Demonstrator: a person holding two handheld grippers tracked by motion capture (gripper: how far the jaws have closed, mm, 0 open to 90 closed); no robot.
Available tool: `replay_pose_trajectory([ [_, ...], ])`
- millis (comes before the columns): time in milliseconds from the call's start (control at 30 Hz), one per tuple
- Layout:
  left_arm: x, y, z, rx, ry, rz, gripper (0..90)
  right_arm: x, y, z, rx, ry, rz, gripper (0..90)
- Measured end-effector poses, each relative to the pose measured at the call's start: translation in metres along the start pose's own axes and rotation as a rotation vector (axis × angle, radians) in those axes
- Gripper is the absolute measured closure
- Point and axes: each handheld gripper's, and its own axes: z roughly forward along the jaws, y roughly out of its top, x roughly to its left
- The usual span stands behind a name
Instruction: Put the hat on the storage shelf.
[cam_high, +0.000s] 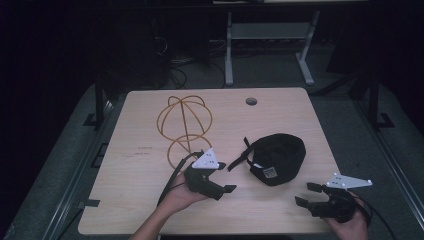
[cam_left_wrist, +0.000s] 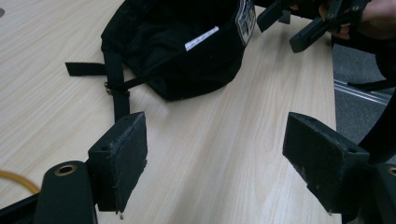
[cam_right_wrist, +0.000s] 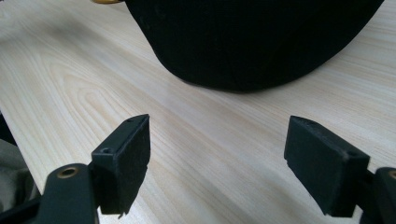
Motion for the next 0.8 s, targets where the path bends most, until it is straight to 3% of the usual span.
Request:
replay_pose_trajectory([
  [367, -0.006, 0.024, 0.018, 0.02, -0.019, 0.054, 21.9, -0.001, 0.0, -0.001, -0.008, 0.002, -0.006, 22.2],
  [800, -0.01, 0.064, 0.055, 0.071, -0.065, 0.113, 23.7, -0.001, 0.0, -0.002, -0.016, 0.004, -0.004, 22.1],
])
